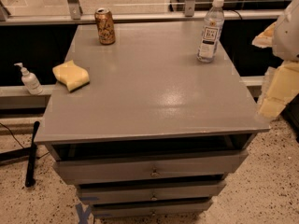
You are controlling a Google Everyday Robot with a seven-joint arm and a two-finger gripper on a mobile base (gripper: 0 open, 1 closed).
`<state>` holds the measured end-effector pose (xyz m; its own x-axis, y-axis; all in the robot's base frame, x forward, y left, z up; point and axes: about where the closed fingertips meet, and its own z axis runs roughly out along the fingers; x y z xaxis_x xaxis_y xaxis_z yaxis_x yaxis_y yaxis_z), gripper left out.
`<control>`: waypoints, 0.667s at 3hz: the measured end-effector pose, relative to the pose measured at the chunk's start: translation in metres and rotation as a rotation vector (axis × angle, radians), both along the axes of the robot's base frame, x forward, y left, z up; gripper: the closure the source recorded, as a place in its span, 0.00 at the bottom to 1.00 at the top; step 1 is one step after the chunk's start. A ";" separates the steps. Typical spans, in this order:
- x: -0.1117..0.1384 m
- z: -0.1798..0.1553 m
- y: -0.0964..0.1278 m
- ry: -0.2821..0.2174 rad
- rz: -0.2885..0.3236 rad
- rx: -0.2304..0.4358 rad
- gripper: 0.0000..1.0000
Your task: Move blue plastic bottle near sponge
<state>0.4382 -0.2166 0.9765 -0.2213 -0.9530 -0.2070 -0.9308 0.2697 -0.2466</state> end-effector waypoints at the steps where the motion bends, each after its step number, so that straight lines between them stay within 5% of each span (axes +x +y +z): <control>1: 0.002 0.002 0.000 -0.013 -0.003 0.000 0.00; 2: 0.028 0.000 -0.013 -0.075 -0.040 0.031 0.00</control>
Offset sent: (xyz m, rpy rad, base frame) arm 0.0822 -0.0423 -0.0073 0.0970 -0.1902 -0.1182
